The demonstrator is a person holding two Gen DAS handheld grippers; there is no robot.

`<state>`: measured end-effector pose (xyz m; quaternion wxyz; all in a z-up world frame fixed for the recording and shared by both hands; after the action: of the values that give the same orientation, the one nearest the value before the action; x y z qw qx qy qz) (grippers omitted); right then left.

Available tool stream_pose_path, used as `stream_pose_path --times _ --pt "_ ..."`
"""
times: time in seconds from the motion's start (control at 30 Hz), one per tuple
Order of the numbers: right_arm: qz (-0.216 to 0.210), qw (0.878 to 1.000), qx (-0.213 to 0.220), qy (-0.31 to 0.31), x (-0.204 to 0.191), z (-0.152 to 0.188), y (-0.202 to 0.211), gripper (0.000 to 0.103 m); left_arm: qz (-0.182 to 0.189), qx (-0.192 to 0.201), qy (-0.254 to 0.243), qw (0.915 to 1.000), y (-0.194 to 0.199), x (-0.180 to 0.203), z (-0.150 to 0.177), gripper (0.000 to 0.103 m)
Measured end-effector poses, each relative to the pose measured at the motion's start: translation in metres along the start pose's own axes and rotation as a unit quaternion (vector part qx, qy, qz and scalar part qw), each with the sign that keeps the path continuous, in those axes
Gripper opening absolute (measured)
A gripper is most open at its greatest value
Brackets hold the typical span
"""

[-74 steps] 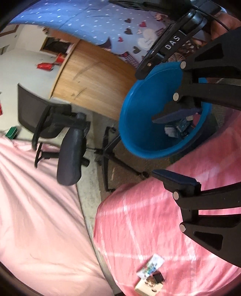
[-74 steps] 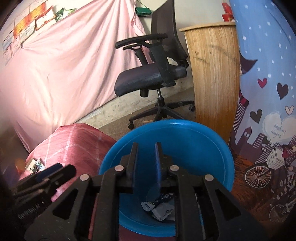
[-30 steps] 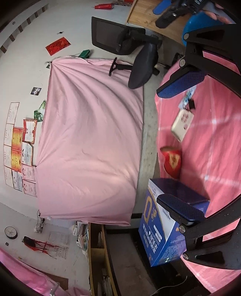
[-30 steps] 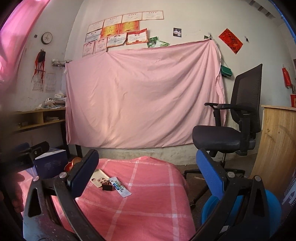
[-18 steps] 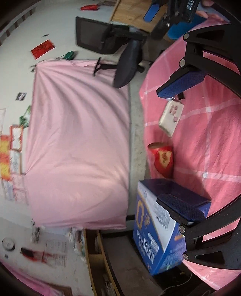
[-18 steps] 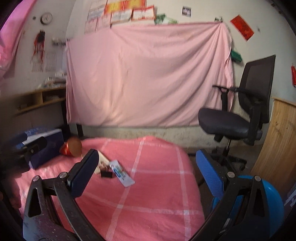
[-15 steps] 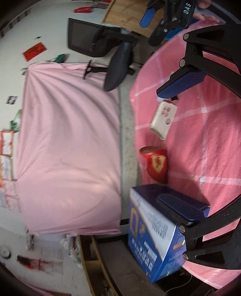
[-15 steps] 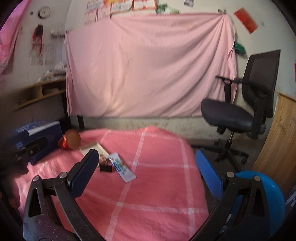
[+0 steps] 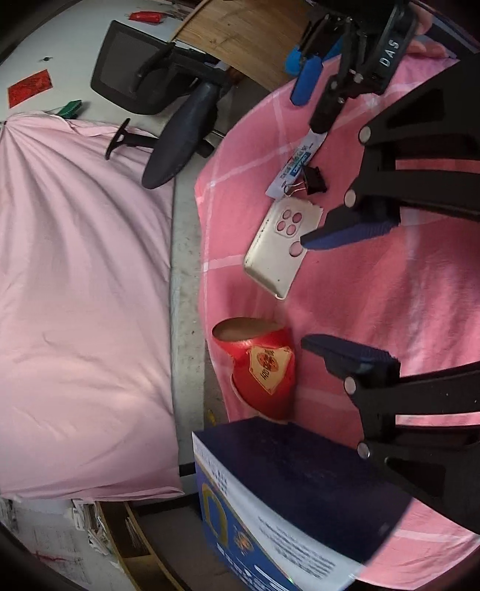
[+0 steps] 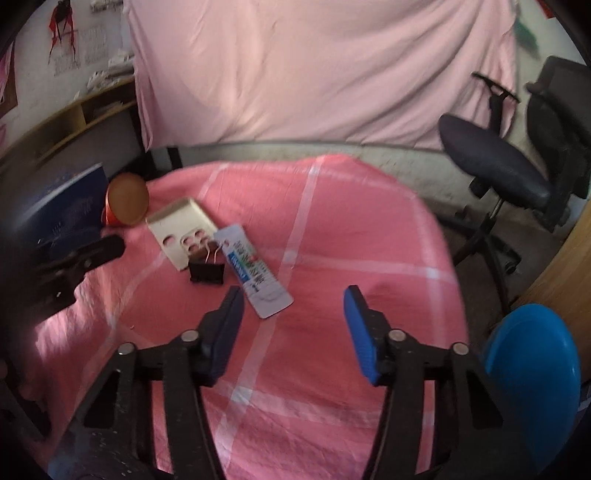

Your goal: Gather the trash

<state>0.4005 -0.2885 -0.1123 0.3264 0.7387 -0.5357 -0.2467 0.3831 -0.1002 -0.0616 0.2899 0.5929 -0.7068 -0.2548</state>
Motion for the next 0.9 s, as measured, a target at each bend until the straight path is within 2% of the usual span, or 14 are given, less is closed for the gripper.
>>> stream_pose_path --times 0.07,0.17,0.23,0.33,0.43,0.57,0.8,0.9 --pt "-0.012 1.000 -0.018 0.009 -0.004 -0.003 -0.010 0.062 -0.002 -0.009 -0.003 1.0000 -0.007 0.000 -0.003 0.040" --pt "-0.006 0.999 -0.035 0.021 -0.007 -0.007 -0.021 0.057 0.004 -0.022 0.001 0.9997 -0.017 -0.002 -0.007 0.040" --pt "-0.004 0.999 -0.035 0.023 -0.006 -0.009 -0.023 0.042 0.005 -0.031 0.003 0.9995 -0.023 -0.002 -0.009 0.040" --pt "-0.013 0.999 -0.034 0.008 0.000 -0.008 -0.022 0.032 -0.001 -0.038 -0.006 0.9992 -0.030 0.001 -0.013 0.040" --pt "-0.029 0.999 -0.031 -0.008 0.006 -0.008 -0.020 0.027 -0.010 -0.040 -0.021 0.9989 -0.035 0.004 -0.017 0.040" --pt "-0.028 0.999 -0.030 -0.010 0.005 -0.009 -0.020 0.026 -0.016 -0.038 -0.017 0.9990 -0.043 0.000 -0.024 0.039" --pt "-0.025 0.999 -0.031 -0.009 0.002 -0.009 -0.020 0.026 -0.013 -0.049 -0.011 0.9987 -0.052 -0.004 -0.027 0.009" --pt "-0.021 0.999 -0.031 -0.008 0.000 -0.011 -0.021 0.024 -0.016 -0.045 -0.013 0.9988 -0.050 -0.004 -0.028 0.005"
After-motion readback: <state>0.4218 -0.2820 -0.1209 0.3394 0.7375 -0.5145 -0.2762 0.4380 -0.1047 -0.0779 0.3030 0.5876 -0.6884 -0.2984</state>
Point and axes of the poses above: each gripper's, at about its wrist camera, not at the fingertips, and y roughly against the way its jaws point, x to its right, z to its underside, the point moved 6 cm from there along -y, roughly the way its jaws point, and after that the axes turned 4 degrees about -x, right-handed, at the moved point
